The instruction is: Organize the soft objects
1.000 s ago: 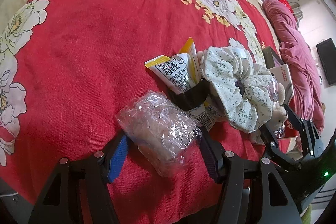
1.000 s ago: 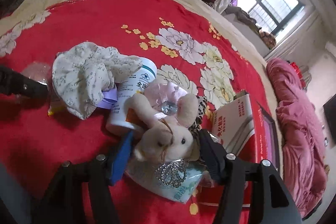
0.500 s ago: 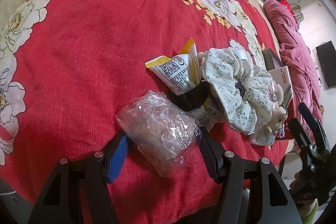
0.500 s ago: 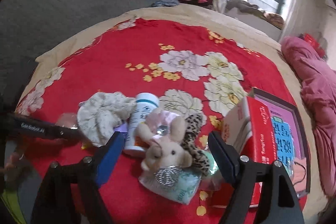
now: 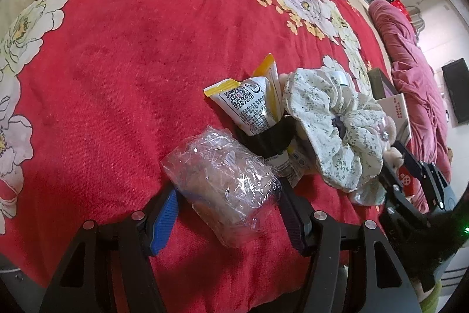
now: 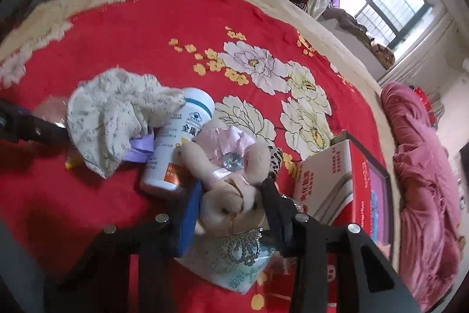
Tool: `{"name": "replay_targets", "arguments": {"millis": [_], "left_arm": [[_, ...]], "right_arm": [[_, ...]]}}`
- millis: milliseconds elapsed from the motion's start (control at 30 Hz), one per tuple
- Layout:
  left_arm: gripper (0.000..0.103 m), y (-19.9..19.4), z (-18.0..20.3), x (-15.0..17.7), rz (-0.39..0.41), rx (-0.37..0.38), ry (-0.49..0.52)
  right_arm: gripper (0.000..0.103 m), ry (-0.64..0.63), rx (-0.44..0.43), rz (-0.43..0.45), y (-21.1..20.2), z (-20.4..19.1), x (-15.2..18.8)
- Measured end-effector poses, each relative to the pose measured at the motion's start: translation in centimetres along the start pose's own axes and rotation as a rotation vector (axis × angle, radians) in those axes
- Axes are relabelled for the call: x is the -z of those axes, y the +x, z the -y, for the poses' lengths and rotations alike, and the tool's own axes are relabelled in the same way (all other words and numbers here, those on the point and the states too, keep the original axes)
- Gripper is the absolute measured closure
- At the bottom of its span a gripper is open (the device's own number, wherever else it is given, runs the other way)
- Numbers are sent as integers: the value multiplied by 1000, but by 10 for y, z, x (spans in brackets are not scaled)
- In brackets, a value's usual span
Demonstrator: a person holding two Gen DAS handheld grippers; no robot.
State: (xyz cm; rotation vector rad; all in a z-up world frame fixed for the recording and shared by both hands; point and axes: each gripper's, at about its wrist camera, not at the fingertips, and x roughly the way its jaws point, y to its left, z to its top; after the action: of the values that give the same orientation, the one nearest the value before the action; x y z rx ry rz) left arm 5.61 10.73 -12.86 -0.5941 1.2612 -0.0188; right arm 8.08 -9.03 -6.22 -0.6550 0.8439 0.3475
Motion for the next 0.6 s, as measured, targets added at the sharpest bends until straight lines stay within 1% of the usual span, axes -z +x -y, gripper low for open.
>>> {"name": "replay_targets", "arguments": {"millis": [33,67,200,267,333,400,433,533,567,600], "left_arm": [[38,0,0,0,0,-3,-2],[38,0,1,-1,3,-6,-7],[40,-2,4,-3,11,-21,-1],[41,-5,5,-3,23,-14,-1],[42,-8,6,-2,35,-14,-2],[42,-14,8,-2,46,-3,1],[42,-16,8,-3,49,0,2],[42,-19,9,-2,51,0,3],[42,-20,9,-2,49,2,0],[42,-20,8,-1,48,6,-3]], "right_arm": [[60,16,-12,8,-3,3,0],[61,49,-42,17,-7,9,0],[62,250,-213,52,-17,45,-1],[65,331,-262,77,-25,60,-1],[66,379,-292,102,-32,71,-2],[73,414,-316,119,-38,79,-3],[73,420,-316,122,-39,81,-4],[73,407,-313,94,-33,80,-5],[73,391,-304,69,-28,76,-4],[73,383,-294,64,-26,74,-2]]}}
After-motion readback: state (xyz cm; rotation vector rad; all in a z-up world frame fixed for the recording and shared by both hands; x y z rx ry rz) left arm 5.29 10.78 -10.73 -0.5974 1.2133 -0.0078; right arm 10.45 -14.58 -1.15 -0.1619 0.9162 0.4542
